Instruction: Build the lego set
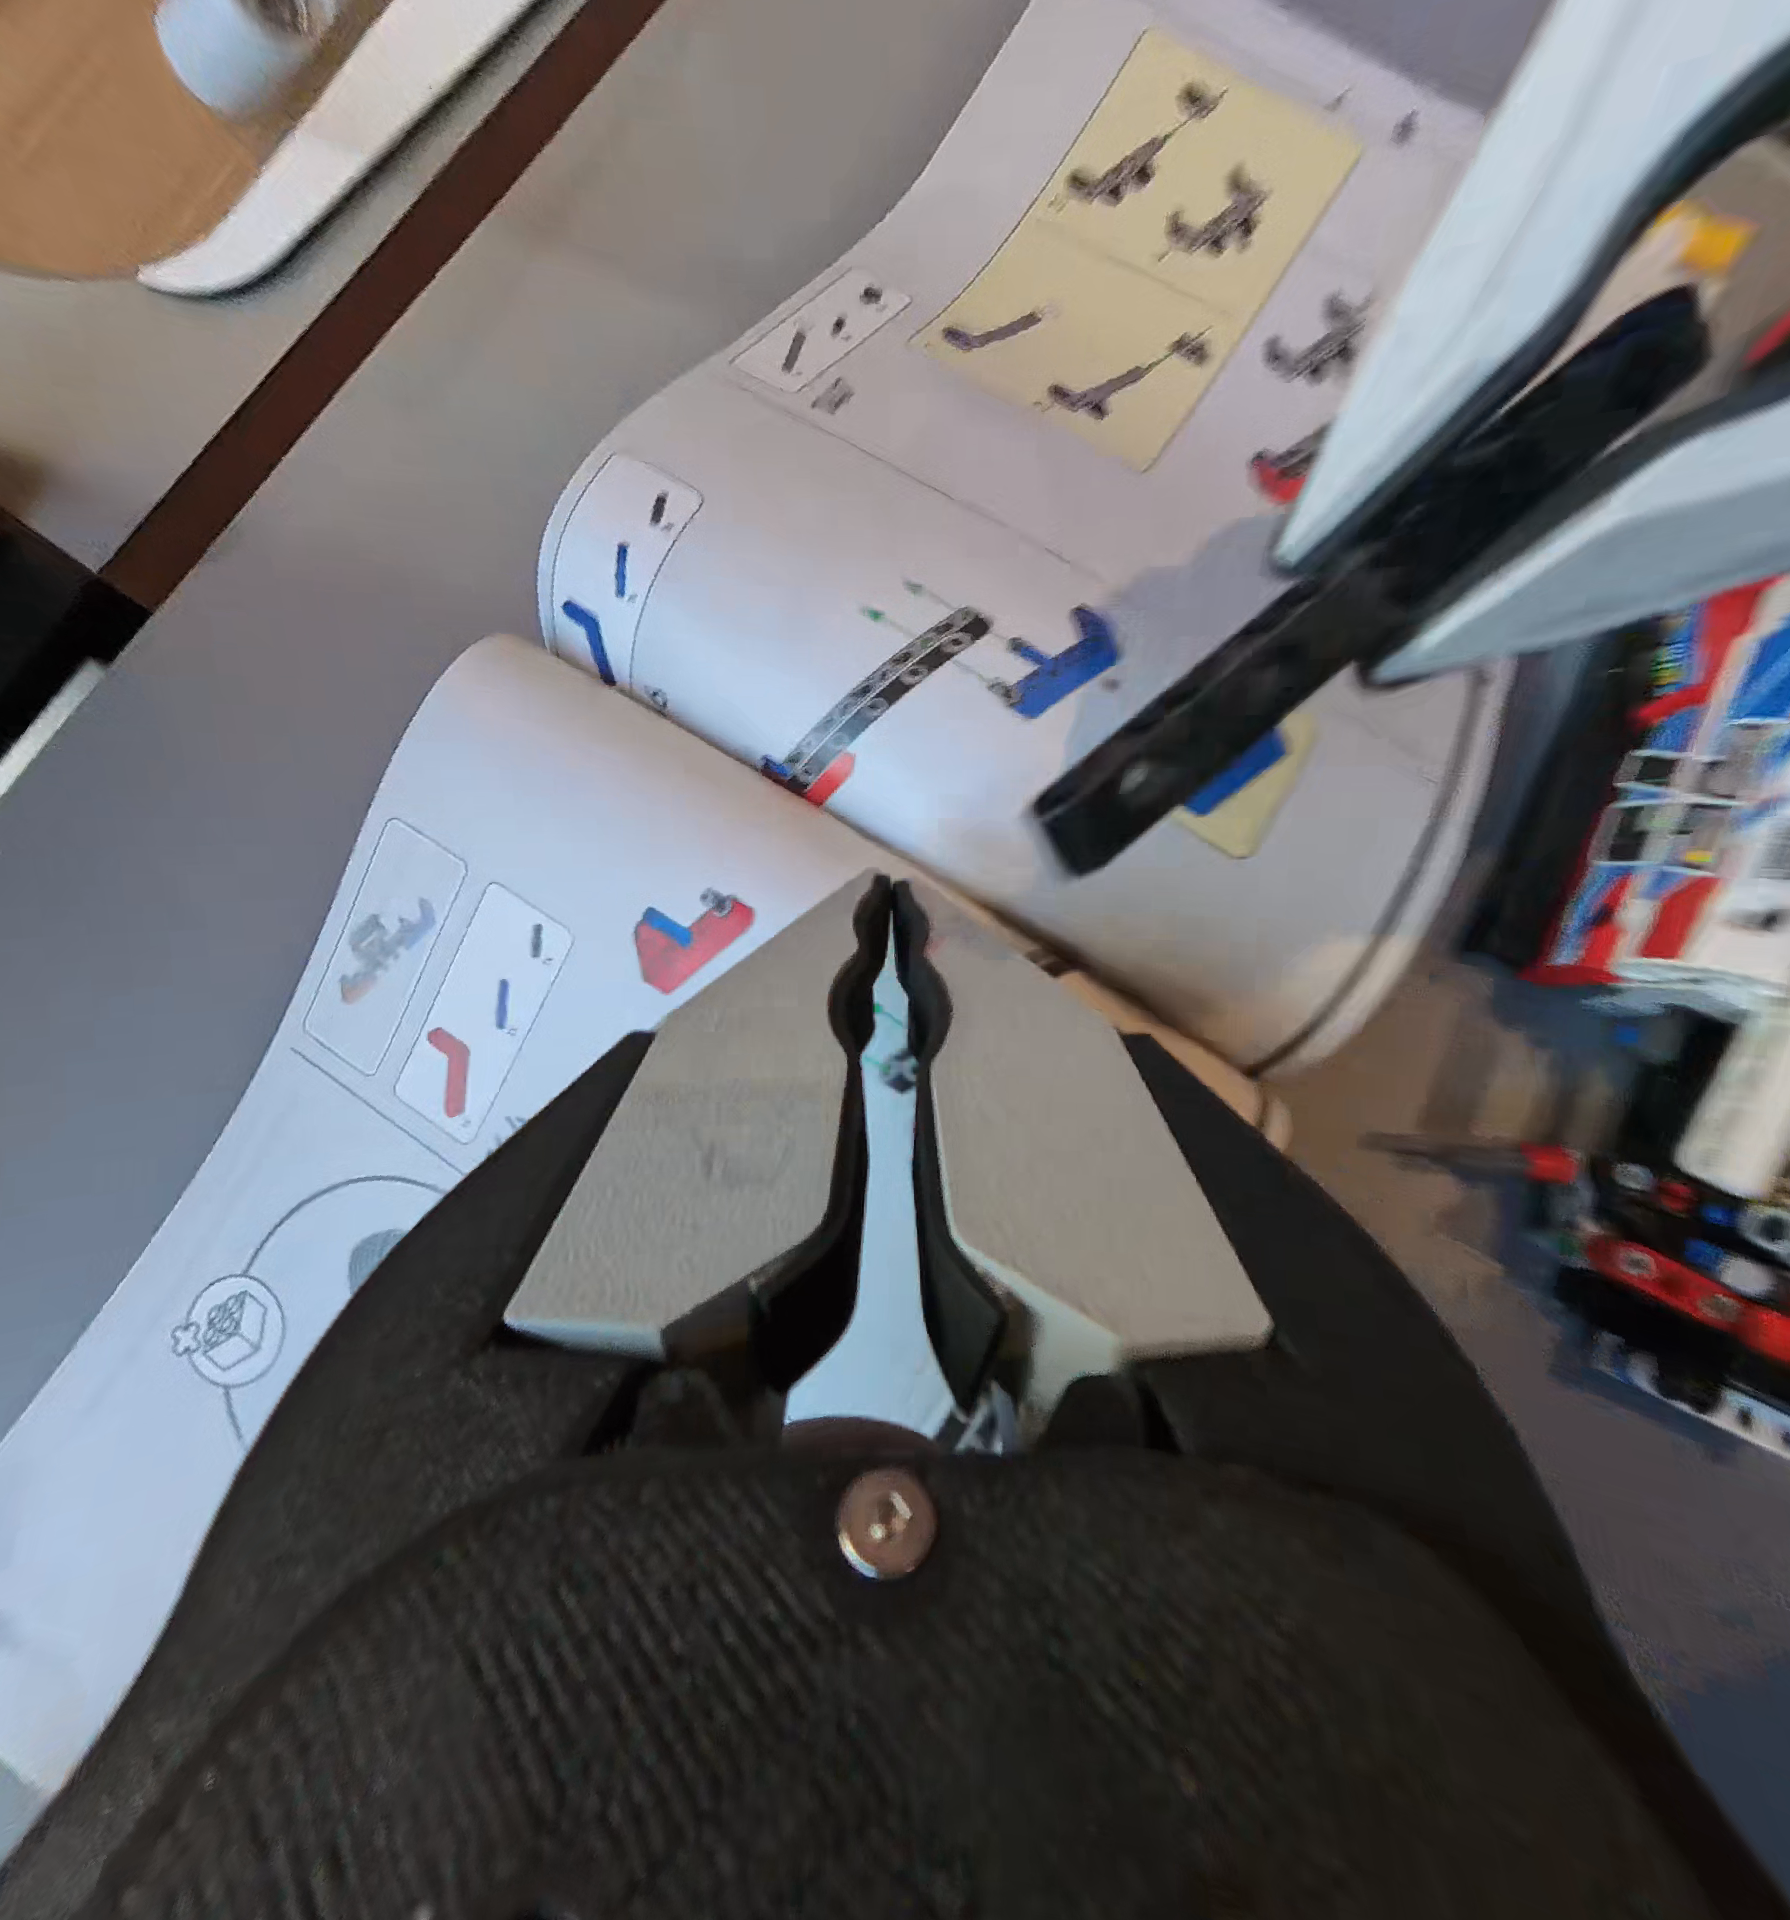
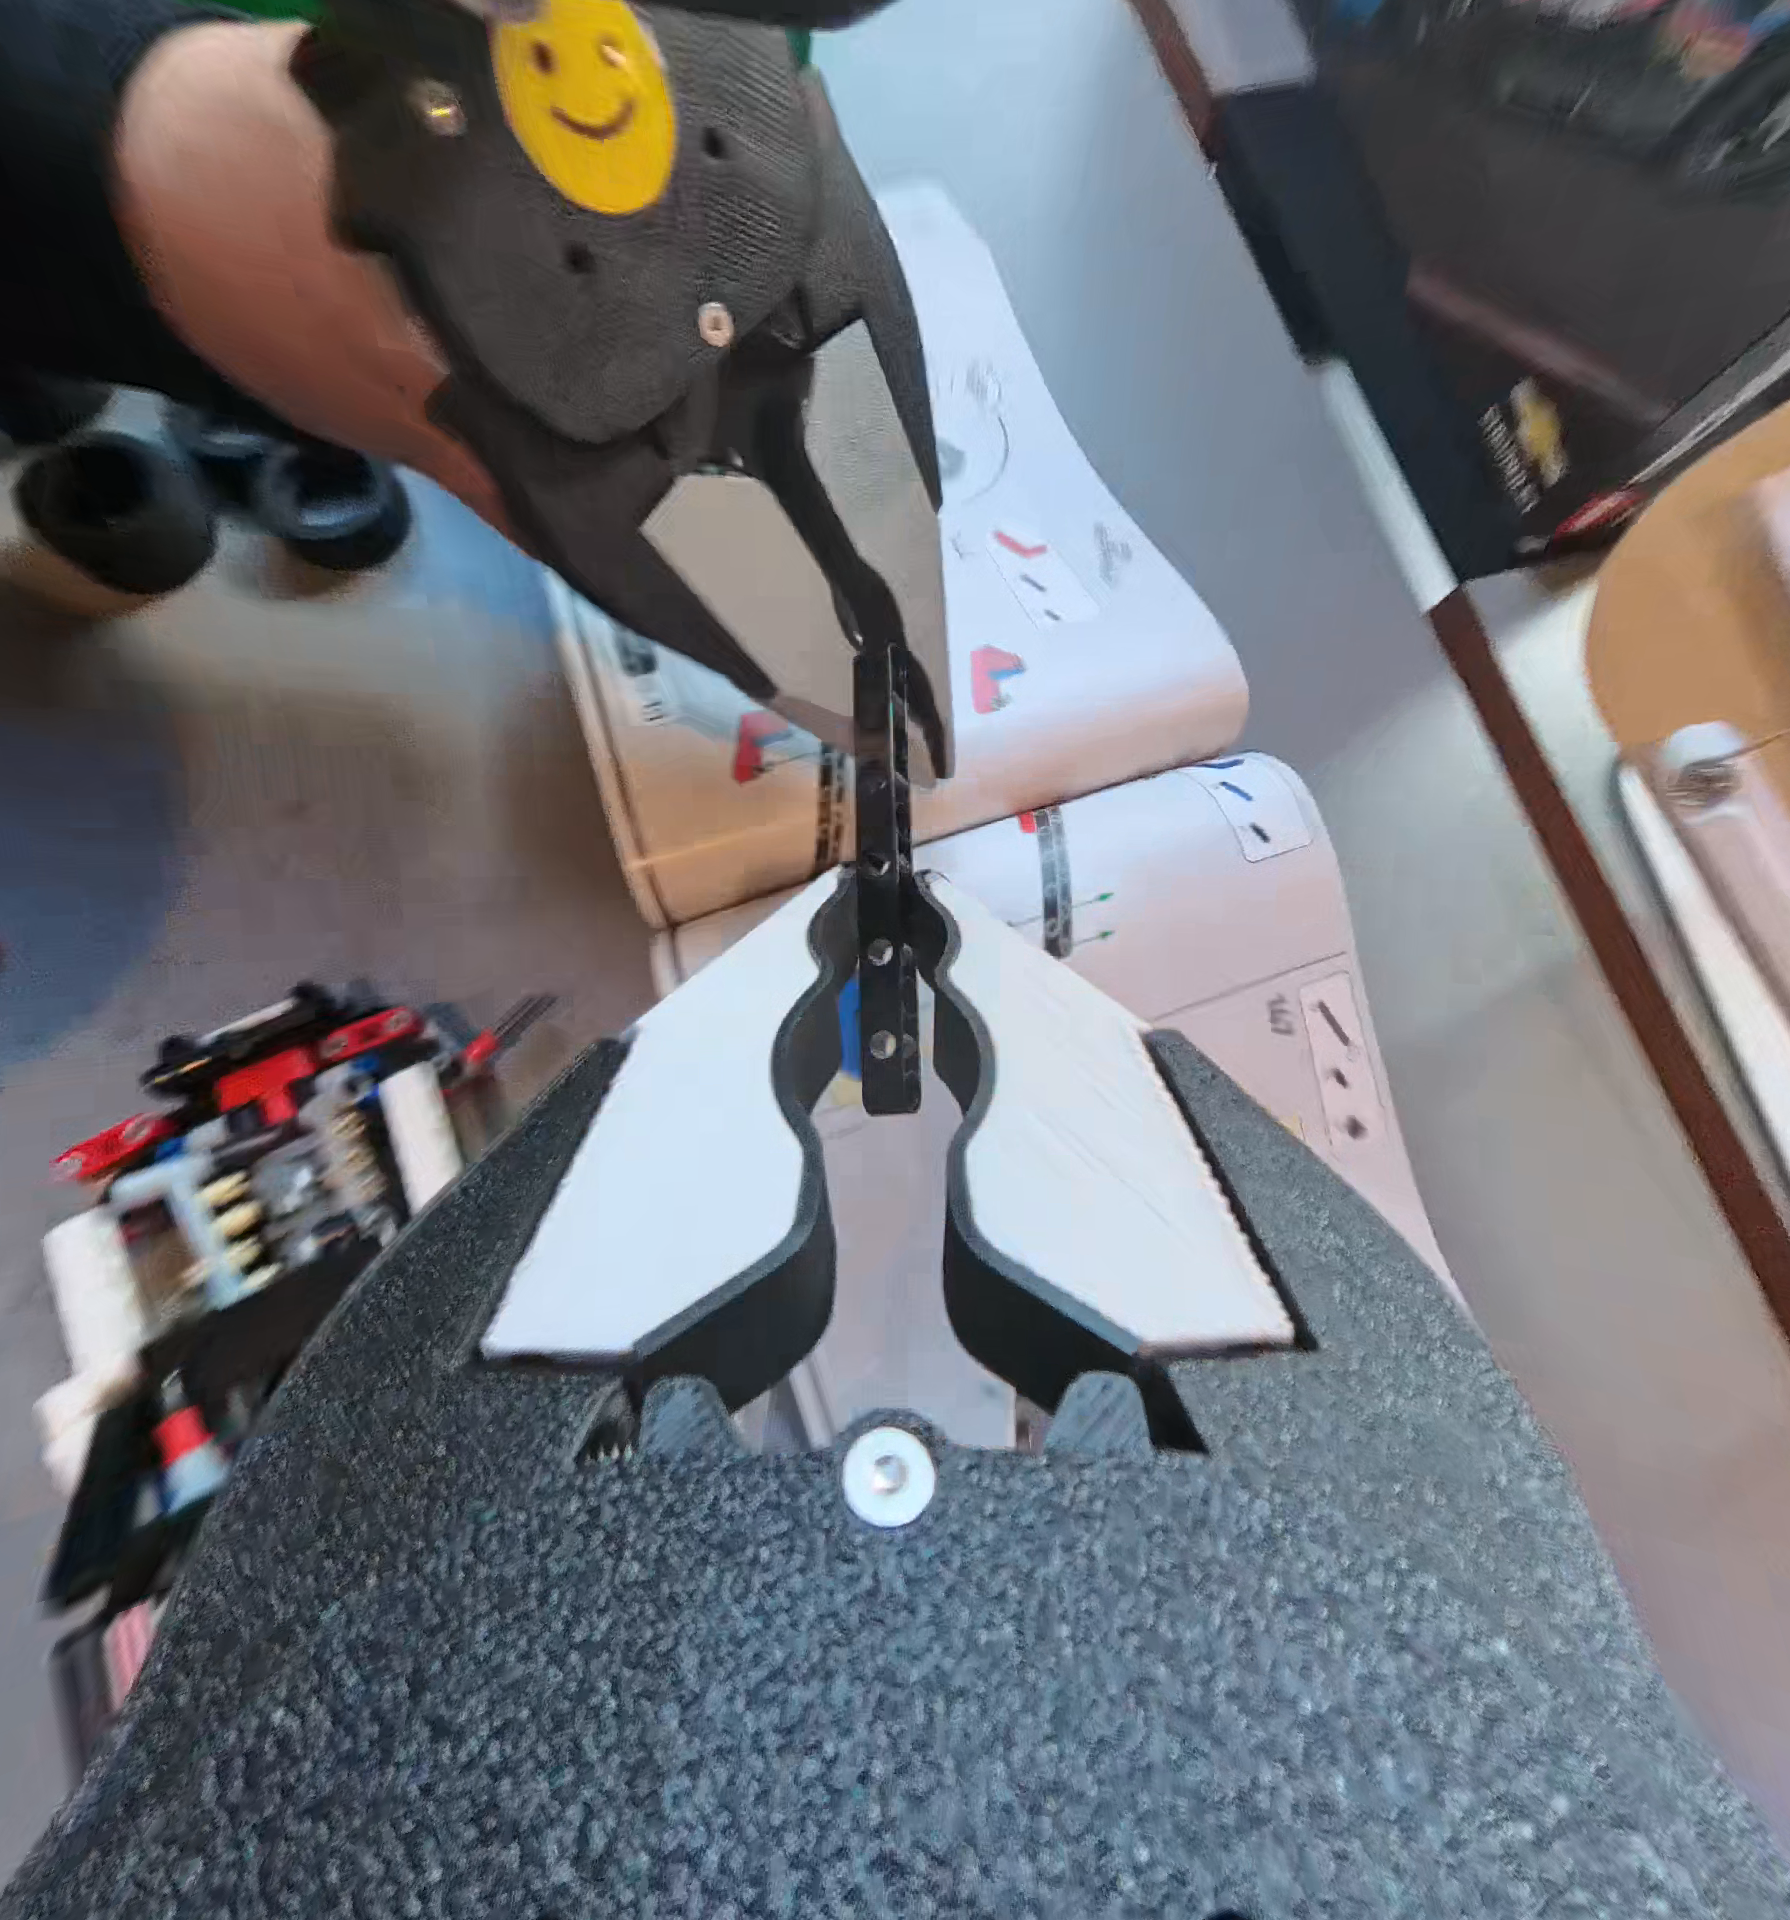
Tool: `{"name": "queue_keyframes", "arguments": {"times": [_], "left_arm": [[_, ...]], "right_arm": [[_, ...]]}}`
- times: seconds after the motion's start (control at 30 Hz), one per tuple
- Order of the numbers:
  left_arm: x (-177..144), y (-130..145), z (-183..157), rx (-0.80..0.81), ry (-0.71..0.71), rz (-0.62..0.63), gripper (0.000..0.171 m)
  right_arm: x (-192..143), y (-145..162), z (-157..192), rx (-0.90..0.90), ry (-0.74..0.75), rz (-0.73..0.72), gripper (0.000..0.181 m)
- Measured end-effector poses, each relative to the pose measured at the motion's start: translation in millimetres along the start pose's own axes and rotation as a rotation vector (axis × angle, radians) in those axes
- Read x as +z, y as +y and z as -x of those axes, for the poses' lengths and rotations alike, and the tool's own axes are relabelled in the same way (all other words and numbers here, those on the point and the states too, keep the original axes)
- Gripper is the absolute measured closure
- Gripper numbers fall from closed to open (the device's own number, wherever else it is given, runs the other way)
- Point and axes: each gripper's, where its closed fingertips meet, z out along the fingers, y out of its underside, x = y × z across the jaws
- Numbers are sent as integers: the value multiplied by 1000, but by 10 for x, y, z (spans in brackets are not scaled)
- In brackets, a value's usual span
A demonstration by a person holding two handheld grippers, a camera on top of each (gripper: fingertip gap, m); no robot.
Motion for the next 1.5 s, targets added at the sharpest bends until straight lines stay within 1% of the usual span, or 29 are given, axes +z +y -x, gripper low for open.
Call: {"name": "queue_keyframes", "arguments": {"times": [0.03,0.07,0.13,0.17,0.27,0.33,0.37,0.47,0.53,0.57,0.63,0.77,0.9,1.1,1.23,1.37,1.43,1.5], "left_arm": [[64,52,35,-7,-3,22,171],[78,48,50,-32,8,-2,171],[67,88,74,-76,19,-5,171],[63,129,94,-65,2,5,171],[67,205,134,-36,-36,0,171],[70,210,133,-56,-21,-13,171],[75,213,132,-72,-6,-18,171],[89,256,159,-109,22,-28,171],[108,366,257,-115,-14,0,171],[115,403,286,-129,-12,-5,171],[115,409,289,-179,17,-24,171],[124,412,286,-124,-12,10,171],[123,424,301,-181,38,-26,171],[106,452,347,-173,7,-31,171],[103,451,356,-201,21,-39,171],[75,413,358,-196,5,-47,171],[14,374,370,-219,5,-61,171],[-45,363,361,-220,6,-51,171]], "right_arm": [[162,62,-79,46,-9,42,172],[301,136,-161,107,-11,78,172],[524,293,-237,212,-35,146,172],[611,370,-243,234,-46,183,172],[728,528,-265,199,-27,302,173],[770,629,-289,154,-7,371,174],[788,652,-290,152,-11,382,174],[789,656,-289,185,-45,375,174],[789,658,-288,218,-60,354,174],[788,659,-288,226,-64,344,174],[788,658,-286,229,-63,337,174],[755,685,-270,223,-61,381,174],[716,730,-247,189,-45,430,174],[690,757,-224,222,-56,439,174],[686,756,-221,243,-50,428,174],[611,637,-236,234,-35,360,174],[466,446,-196,260,-48,265,174],[251,264,-117,259,-54,183,174]]}}
